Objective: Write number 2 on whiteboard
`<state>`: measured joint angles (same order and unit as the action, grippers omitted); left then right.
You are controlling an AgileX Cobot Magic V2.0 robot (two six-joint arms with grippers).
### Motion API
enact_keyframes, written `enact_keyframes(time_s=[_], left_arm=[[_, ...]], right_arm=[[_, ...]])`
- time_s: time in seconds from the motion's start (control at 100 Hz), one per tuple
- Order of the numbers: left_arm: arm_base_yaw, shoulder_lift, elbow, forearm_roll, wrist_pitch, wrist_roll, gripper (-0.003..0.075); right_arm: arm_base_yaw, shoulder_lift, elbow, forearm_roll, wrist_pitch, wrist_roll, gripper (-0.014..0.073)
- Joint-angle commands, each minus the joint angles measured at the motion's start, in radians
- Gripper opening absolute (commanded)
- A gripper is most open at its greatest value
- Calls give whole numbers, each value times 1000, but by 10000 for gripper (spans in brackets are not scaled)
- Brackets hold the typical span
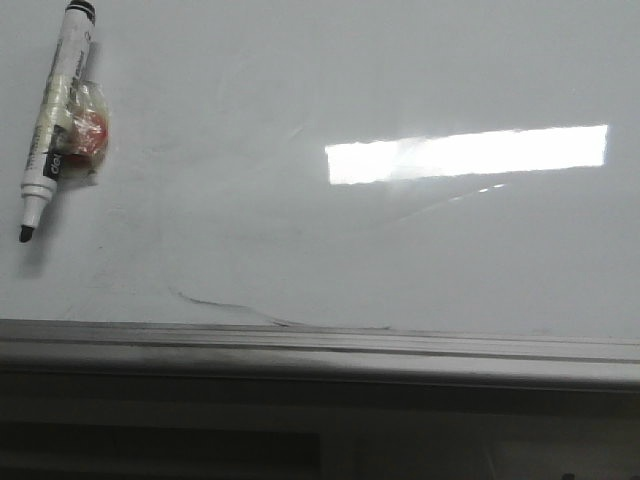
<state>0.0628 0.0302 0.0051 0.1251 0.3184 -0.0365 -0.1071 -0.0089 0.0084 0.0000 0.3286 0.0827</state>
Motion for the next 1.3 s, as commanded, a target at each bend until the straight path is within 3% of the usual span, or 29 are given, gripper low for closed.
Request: enact_keyframes(time_s=[0.0,0.22,0.31,0.46,0.65,0.83,0.95,1.05,1.16,1.29], left_arm=[[-6,19,28,17,-75,-10,-19],[-8,19,28,-56,-129,-10,-19],[-8,19,28,-147,-214,-10,-19],[-8,19,26,-153,-300,-10,-19],[-8,19,26,-135,-318,-10,-19],[-8,19,26,-204,-465,-21,-19],[-8,19,22,-325,-471,-67,-20],[-8,19,-7,-327,-493,-69,-20],[-8,28,-85,-310,-469,-66,-20],[-8,100,-217,-249,-275,-63,-20]], right_arm=[[-5,-25,23,-14,-24,-2,-57],[-5,-25,23,-14,-54,-2,-57],[-5,-25,23,-14,-207,-2,-57],[-5,-25,23,-14,-502,-2,-57],[-5,-25,23,-14,-717,-2,-57],[-5,-25,23,-14,-818,-2,-57],[-5,-25,13,-14,-723,64,-57],[-3,-25,-54,-16,-537,382,-57],[-3,9,-202,-61,-108,389,-57],[-3,110,-336,-61,43,318,-57]])
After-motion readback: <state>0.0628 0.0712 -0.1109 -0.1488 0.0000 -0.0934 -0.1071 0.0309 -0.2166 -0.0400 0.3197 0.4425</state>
